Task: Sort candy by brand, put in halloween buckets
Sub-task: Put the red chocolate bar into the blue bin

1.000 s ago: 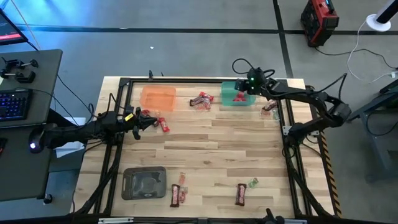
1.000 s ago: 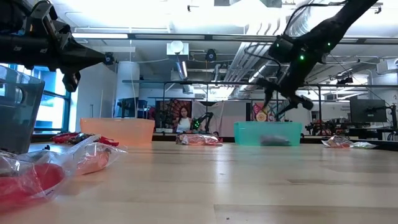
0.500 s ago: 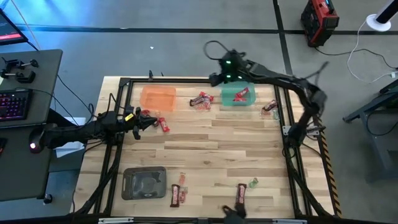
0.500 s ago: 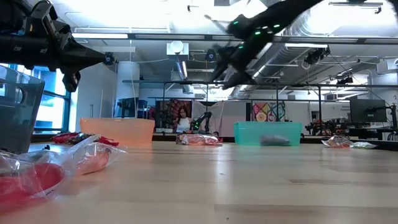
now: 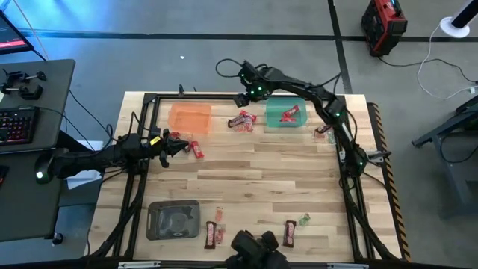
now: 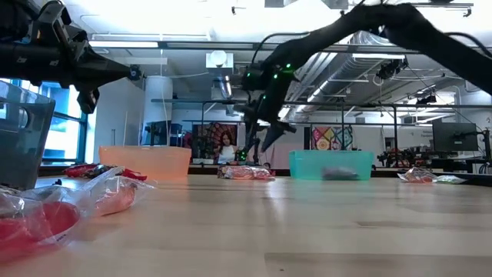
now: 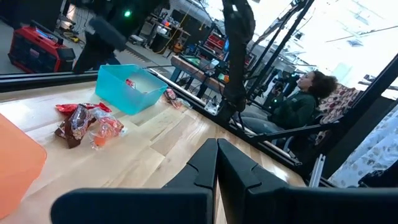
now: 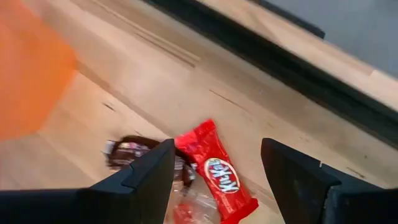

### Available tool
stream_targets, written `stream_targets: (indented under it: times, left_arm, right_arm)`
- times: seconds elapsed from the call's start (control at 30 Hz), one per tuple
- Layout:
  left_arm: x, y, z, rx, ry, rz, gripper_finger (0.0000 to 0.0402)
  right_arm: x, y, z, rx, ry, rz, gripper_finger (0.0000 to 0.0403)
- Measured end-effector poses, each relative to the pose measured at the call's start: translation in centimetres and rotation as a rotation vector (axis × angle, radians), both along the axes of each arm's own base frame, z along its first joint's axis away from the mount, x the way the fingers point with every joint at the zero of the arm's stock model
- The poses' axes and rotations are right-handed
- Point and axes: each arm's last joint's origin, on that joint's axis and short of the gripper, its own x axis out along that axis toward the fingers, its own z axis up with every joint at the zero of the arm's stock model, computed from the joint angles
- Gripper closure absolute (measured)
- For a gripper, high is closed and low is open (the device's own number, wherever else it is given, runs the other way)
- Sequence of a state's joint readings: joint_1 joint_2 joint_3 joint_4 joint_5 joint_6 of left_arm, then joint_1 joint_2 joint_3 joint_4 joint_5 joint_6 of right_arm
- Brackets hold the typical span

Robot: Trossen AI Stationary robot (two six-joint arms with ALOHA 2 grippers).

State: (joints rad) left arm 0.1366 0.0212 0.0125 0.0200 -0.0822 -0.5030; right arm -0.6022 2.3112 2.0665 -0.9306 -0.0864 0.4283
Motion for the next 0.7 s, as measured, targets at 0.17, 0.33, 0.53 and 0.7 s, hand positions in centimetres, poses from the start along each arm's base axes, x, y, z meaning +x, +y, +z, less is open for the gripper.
stream_targets:
  times: [0.17,0.33,0.53,0.7]
  left_arm:
    - [0.0,0.0,0.0,0.0,0.001,0.0,0.0401]
    - [0.0,0.0,0.0,0.0,0.0,-0.001,0.0401]
    - [0.0,0.0,0.0,0.001,0.0,0.0,0.0401]
    - [0.0,0.0,0.0,0.0,0.0,0.0,0.0401]
  right_arm:
    - [0.4,0.0,-1.7,0.065,0.05,0.031,0.0171]
    - [0.7,0.6,-3.1,0.094,0.093,0.048,0.0171]
    - [0.8,1.1,-3.2,0.044,0.149,0.064,0.0171]
    - [0.6,1.4,-3.3,-0.016,0.227,0.16,0.0171]
